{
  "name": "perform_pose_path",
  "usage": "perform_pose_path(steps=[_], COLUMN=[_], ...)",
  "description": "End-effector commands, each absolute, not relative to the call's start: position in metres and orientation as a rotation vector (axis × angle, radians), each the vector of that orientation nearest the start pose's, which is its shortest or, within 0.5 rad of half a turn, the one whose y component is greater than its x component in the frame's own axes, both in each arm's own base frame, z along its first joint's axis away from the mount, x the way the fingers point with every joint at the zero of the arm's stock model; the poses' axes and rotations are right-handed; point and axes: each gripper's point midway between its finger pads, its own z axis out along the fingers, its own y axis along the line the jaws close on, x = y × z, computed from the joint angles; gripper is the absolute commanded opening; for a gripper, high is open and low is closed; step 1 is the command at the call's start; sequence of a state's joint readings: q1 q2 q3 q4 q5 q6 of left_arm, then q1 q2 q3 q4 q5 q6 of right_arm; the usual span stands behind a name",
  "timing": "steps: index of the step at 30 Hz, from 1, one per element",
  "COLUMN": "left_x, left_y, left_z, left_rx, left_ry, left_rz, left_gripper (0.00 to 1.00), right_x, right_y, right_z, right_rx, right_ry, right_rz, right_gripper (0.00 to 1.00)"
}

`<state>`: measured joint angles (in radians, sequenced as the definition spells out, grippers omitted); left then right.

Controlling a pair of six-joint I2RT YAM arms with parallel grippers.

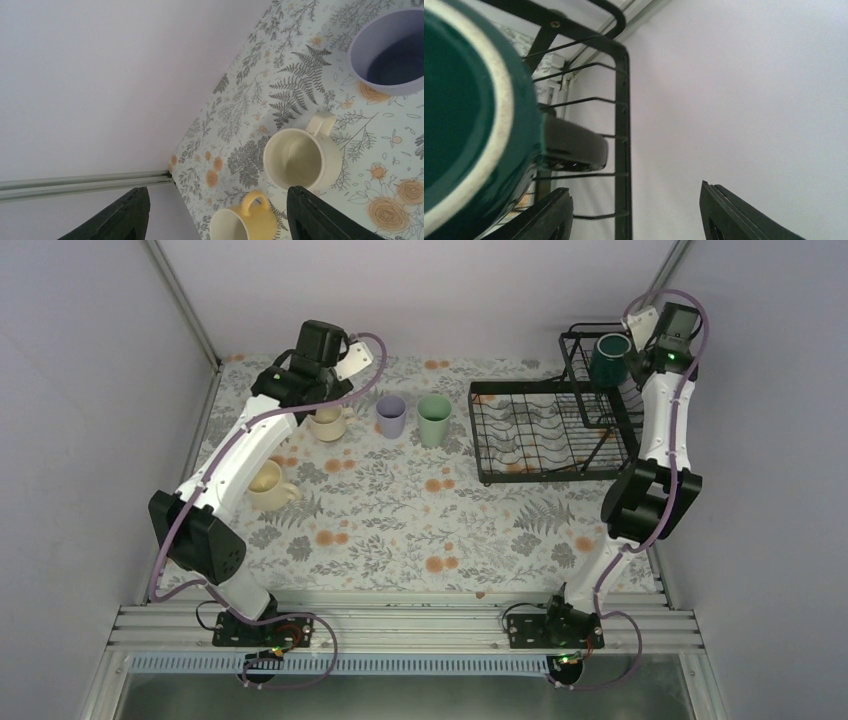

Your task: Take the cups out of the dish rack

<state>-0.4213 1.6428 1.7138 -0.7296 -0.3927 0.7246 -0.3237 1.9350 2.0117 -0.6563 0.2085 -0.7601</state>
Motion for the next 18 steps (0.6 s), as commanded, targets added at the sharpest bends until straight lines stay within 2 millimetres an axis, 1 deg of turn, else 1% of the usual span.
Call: perform_pose_path(steps=[1, 4, 5, 8, 11, 13, 18], left_x=[0.454, 0.455, 0.454, 0.453, 0.449, 0.448, 0.448], left_y=[-0.125, -0.127, -0.128, -0.127, -0.127, -0.127, -0.125], left_z=[0.335, 0.334, 0.332, 0.325, 0.32, 0.319, 0.318], left_rx=[0.948, 0.949, 0.954, 0.965, 0.978, 0.982, 0.986], left_ry=[1.95, 1.951, 1.954, 1.966, 1.975, 1.976, 1.98], left_rz=[0.606, 0.593, 0.589, 0.587, 0.584, 0.58, 0.587], left_gripper=[0.68, 0.68, 0.68, 0.68, 0.68, 0.68, 0.68], right_x=[0.53, 0.537, 0.54, 0.549, 0.555, 0.556, 0.55], right_y=[-0.23, -0.233, -0.232, -0.228, -0.221, -0.218, -0.209], right_z=[0.328, 0.328, 0.325, 0.312, 0.301, 0.301, 0.301], right_rx=[-0.299, -0.296, -0.303, -0.315, -0.335, -0.339, -0.348], right_ry=[2.11, 2.08, 2.083, 2.124, 2.157, 2.141, 2.122], right_rz=[-0.948, -0.951, -0.933, -0.846, -0.719, -0.674, -0.523], right_gripper=[0.65, 0.65, 0.65, 0.64, 0.64, 0.64, 0.64])
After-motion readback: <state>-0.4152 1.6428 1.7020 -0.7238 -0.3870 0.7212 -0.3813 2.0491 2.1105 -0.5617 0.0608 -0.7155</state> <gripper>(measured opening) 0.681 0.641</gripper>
